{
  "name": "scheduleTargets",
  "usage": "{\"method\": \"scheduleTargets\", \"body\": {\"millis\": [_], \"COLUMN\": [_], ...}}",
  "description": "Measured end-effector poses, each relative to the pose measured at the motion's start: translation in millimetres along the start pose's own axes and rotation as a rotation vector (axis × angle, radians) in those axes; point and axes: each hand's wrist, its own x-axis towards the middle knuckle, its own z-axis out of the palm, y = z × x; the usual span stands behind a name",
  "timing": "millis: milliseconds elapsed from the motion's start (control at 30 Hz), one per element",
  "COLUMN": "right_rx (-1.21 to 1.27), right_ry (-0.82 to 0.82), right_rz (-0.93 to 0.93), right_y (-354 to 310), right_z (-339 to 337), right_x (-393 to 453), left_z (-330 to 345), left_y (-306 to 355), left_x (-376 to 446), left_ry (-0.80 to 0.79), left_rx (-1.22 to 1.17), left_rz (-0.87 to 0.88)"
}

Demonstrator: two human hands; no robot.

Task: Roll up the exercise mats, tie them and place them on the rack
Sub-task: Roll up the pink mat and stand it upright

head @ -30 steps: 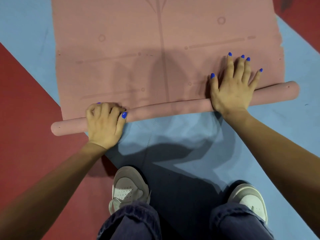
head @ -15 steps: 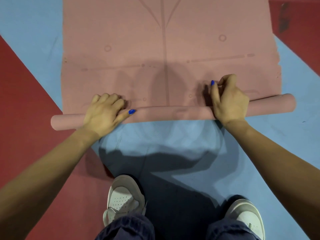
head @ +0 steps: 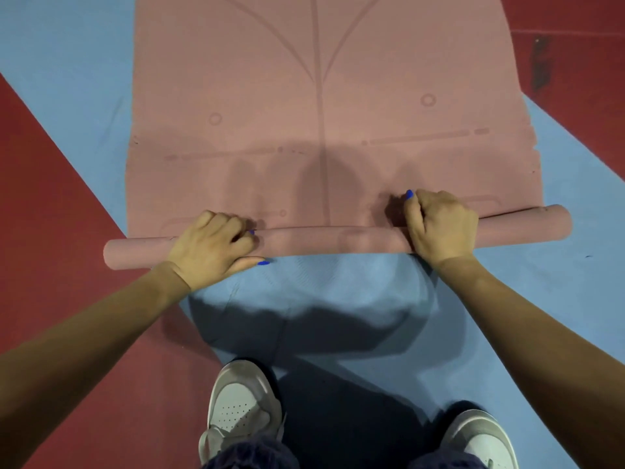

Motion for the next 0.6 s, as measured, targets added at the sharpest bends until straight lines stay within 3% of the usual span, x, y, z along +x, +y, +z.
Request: {"method": "scheduleTargets", "body": {"millis": [133,300,400,600], "right_rx": [-0.052,-0.090,0.015,-0.033], "right_ry": [0.019,0.046,0.018,-0.058], "right_rz": [-0.258,-0.103,-0.118,-0.045], "right_y": [4,8,10,2], "right_z": [-3,3,5,7], "right_x": [-16,-52,-55,-24], "left_z": [2,0,-1,4], "left_y": [5,23,35,31], "left_x": [-5,-4,-5,-2], "left_ry": [-0.003,-0.030,-0.064,-0.046], "left_rx": [0.008,0.099,0.109,-0.055], "left_rz": [-0.109,-0.384,-0.524,-0.537]}}
